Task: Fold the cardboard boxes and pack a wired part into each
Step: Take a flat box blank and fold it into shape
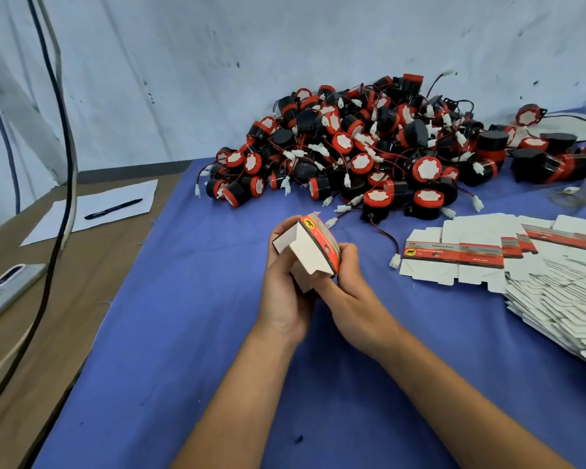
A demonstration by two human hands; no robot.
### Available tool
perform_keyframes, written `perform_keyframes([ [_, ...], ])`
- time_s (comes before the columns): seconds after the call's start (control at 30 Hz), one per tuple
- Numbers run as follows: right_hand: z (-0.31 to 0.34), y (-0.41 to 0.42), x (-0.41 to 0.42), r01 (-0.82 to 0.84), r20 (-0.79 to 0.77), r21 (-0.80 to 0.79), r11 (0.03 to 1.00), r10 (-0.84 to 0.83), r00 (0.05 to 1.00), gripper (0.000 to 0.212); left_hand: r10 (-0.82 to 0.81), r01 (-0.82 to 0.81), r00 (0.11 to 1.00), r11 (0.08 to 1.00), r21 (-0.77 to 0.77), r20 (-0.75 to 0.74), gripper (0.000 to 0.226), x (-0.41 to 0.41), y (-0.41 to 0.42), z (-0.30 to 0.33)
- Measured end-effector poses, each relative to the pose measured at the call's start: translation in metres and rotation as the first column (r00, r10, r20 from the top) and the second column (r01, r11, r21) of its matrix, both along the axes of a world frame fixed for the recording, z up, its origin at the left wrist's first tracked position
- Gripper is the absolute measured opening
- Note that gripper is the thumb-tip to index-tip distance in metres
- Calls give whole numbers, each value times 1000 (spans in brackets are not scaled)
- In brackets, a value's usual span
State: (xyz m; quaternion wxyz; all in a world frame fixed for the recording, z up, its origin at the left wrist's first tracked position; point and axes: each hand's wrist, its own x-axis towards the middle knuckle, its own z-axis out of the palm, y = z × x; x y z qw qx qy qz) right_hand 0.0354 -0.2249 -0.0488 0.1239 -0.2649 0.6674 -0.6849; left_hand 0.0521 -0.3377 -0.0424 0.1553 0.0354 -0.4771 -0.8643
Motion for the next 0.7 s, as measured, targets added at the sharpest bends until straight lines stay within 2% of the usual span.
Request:
perform_keyframes([
  [0.07, 2, -1, 3, -19, -46, 73, 997, 23, 999, 48, 105, -106, 994, 994, -28, -10, 67, -1, 2, -1],
  [0.2, 6, 5, 1, -161, -109, 187, 969, 184, 977, 59, 385, -386, 922, 908, -161, -40, 34, -6, -2, -2],
  [0.27, 8, 6, -2, -117, -128, 171, 978, 140, 982, 56, 433, -435, 899, 861, -265, -70, 25, -7, -11, 0],
  [0.33, 8, 8, -8, 2, -166, 154, 988, 23, 986, 64, 365, -379, 924, 829, -411, -115, 20, -5, -22, 4],
  [0.43, 9, 15, -16, 79, -192, 135, 988, -52, 980, 65, 142, -166, 986, 750, -640, -89, 31, 1, -26, 9],
  [0.57, 5, 21, -24, 24, -118, 11, 1000, -23, 993, 40, 73, -79, 997, 757, -648, -36, 31, 9, -12, 11],
  [0.7, -2, 16, -19, 116, -97, 21, 993, -113, 989, 22, 42, -25, 999, 777, -629, 13, 63, 11, 1, 19],
])
